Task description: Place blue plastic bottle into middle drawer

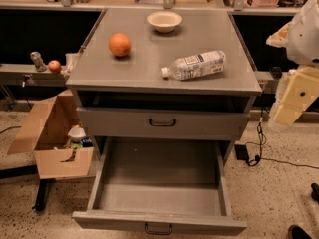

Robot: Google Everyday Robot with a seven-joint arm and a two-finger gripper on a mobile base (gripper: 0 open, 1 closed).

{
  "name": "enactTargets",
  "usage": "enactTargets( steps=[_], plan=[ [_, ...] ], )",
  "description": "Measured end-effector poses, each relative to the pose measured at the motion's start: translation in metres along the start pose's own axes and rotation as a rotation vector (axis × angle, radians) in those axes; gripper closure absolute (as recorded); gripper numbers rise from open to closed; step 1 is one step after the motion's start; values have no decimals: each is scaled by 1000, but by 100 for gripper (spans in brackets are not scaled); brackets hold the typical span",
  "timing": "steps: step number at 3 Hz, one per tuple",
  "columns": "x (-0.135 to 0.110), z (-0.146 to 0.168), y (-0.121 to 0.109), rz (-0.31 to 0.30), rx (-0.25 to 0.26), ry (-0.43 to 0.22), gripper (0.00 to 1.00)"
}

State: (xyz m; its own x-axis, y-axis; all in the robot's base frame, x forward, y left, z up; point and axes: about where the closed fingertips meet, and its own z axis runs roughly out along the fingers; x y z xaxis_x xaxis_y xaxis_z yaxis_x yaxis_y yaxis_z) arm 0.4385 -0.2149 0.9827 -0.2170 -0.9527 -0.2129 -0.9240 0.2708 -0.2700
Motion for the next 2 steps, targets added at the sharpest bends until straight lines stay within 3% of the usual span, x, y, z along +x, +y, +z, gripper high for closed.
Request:
enactTargets(
  steps=[1,2],
  plan=[
    [0,0,0,0,2,0,0],
    [-12,22,-30,-16,18,-23,0]
  ],
)
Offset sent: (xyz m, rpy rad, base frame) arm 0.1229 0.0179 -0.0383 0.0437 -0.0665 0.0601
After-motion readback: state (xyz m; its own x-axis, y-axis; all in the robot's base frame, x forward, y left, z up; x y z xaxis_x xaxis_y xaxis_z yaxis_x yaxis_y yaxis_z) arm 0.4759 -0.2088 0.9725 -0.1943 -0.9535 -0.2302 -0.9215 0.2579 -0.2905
